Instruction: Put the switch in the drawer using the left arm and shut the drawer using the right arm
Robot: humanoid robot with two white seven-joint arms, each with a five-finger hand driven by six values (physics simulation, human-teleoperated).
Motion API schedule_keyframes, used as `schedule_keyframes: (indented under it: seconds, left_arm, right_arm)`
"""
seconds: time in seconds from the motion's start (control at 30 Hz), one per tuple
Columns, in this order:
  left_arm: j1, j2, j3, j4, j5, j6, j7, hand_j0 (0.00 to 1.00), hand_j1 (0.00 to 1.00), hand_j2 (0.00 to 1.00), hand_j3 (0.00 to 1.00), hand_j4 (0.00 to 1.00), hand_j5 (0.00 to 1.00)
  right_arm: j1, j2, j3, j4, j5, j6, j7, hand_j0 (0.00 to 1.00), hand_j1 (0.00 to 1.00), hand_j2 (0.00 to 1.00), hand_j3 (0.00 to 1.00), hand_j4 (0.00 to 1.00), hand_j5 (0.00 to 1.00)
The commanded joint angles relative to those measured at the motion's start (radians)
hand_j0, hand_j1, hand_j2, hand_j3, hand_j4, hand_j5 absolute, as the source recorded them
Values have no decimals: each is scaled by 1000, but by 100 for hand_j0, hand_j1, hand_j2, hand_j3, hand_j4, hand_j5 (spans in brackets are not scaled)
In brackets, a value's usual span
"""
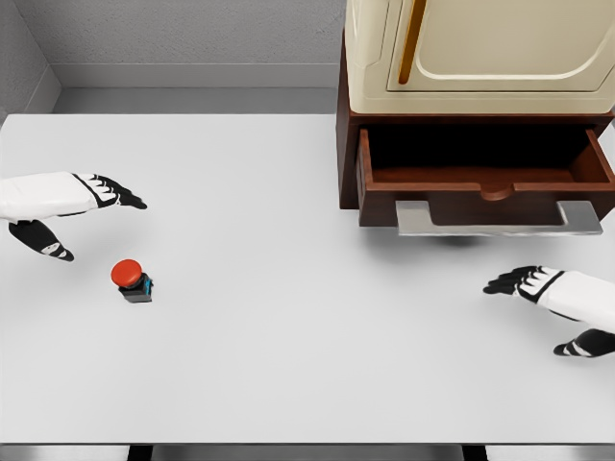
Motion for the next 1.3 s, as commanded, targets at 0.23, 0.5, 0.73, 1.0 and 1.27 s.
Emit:
schedule_keyframes:
  seconds: [0.23,0.5,0.73,1.0,1.27]
  left_arm:
    - [2,1,-12,-4,7,3,0,100,100,100,100,100,100]
    - [0,-40,-116,-10,4,3,0,100,100,100,100,100,100]
    - [0,-24,-145,-68,-22,3,0,100,100,100,100,100,100]
    - [-2,-21,-164,-108,-22,3,0,89,89,89,89,89,89]
    - [-2,21,-165,-129,-22,3,0,86,86,86,86,86,86]
  right_arm:
    - [0,-10,-3,0,-19,3,0,100,100,100,100,100,100]
    - [26,-8,-104,10,-95,3,0,56,56,56,56,56,56]
    - [132,17,-284,8,-181,3,0,56,56,56,56,56,56]
    - [135,13,-286,0,-235,3,0,58,58,58,58,58,58]
    - [163,13,-293,-1,-270,3,0,60,60,60,60,60,60]
